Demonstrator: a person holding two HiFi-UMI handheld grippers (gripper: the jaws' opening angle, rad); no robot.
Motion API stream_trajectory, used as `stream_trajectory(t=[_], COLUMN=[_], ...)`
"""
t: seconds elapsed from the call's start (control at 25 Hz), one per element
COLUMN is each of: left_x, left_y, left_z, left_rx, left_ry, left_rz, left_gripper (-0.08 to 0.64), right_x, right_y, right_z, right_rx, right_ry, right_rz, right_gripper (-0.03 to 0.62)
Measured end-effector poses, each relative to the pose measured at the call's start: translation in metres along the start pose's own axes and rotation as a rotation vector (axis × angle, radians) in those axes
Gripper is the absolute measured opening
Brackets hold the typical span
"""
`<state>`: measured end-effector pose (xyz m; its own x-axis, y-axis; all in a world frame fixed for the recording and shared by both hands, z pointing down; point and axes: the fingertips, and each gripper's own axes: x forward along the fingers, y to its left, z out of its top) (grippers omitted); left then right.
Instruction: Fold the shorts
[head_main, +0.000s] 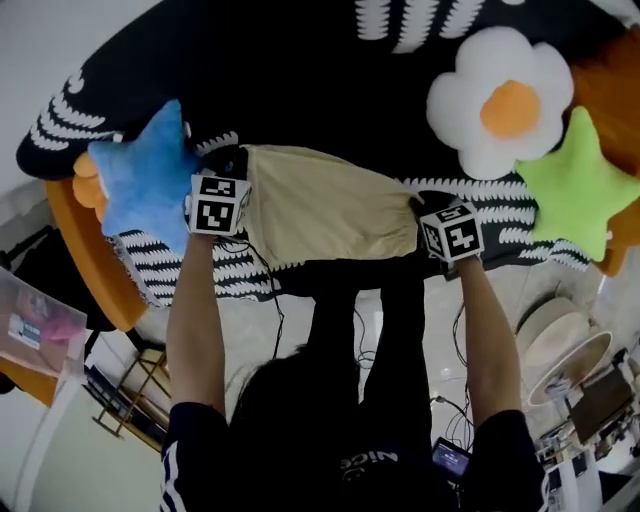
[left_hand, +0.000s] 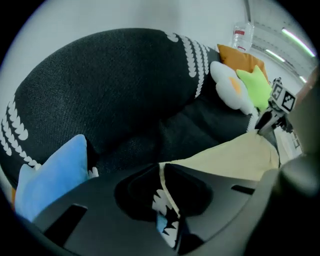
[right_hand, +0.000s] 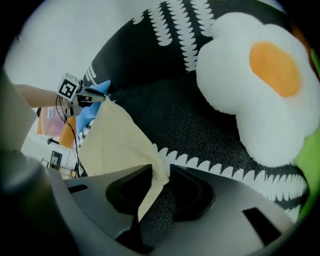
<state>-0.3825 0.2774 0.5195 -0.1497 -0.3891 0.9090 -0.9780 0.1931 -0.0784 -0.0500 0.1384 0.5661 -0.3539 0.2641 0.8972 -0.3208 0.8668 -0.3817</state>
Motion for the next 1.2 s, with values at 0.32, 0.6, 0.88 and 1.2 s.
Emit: stream_trajectory(t=[0.32, 0.6, 0.88, 1.2], left_x=[-0.012, -0.03, -0.007, 0.011], left_y=[0.007, -0.06, -0.201, -0.309], left_z=[0.013, 0.07, 0.115, 0.123], left_rx=[-0.062, 0.09, 0.387, 0.578], left_ry=[-0.037, -0.09, -0.06, 0.006], left_rz=[0.021, -0.152, -0.5, -0.696], left_gripper=[0.225, 0.225, 0.225, 0.224], right_x=[-0.05, -0.077, -0.046, 0.001], right_y=[0.001, 0.018, 0.029, 0.022], right_z=[0.009, -0.05, -0.115, -0.11], right_rx=[0.367, 0.738, 1.254, 1.587], right_ry=[-0.286, -0.373, -0.45, -0.557], right_rz=[-0.036, -0.064, 0.066, 0.185], right_gripper=[0.296, 0.258, 0.2, 0.192])
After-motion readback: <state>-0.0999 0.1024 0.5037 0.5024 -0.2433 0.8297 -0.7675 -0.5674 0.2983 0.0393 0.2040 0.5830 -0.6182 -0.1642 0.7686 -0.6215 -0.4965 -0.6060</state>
